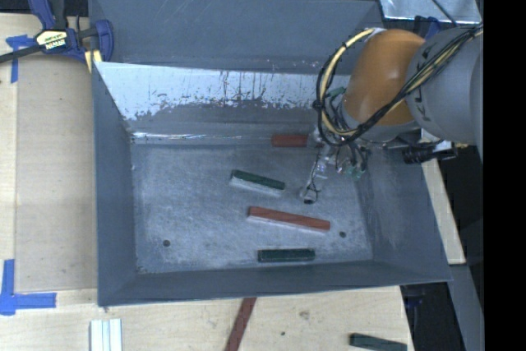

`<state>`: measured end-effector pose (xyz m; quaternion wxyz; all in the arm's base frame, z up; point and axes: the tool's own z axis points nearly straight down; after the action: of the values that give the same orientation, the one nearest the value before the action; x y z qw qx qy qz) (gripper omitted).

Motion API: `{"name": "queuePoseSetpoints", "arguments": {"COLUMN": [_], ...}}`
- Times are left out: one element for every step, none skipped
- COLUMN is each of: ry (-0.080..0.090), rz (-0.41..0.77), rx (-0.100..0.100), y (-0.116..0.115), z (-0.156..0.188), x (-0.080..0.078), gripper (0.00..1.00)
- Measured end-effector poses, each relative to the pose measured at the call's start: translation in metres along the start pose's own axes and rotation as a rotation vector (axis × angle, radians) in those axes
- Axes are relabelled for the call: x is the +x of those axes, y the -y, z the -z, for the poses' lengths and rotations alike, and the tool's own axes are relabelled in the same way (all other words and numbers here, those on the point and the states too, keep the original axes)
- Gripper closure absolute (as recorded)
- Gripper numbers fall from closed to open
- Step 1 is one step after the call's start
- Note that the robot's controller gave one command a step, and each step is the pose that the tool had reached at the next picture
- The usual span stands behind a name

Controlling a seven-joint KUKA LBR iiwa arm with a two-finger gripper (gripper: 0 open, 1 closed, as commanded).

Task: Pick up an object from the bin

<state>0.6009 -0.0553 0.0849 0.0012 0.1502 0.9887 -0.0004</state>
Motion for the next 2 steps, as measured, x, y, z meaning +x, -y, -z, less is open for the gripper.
{"name": "queuePoseSetpoints", "arguments": {"ry": [0.001,-0.002], "rz": [0.033,-0.317], "rx": [0.001,-0.001], "y": [-0.051,-0.067], "z": [0.008,-0.004], "x": [0.001,0.027], "gripper": [0.00,1.00]}}
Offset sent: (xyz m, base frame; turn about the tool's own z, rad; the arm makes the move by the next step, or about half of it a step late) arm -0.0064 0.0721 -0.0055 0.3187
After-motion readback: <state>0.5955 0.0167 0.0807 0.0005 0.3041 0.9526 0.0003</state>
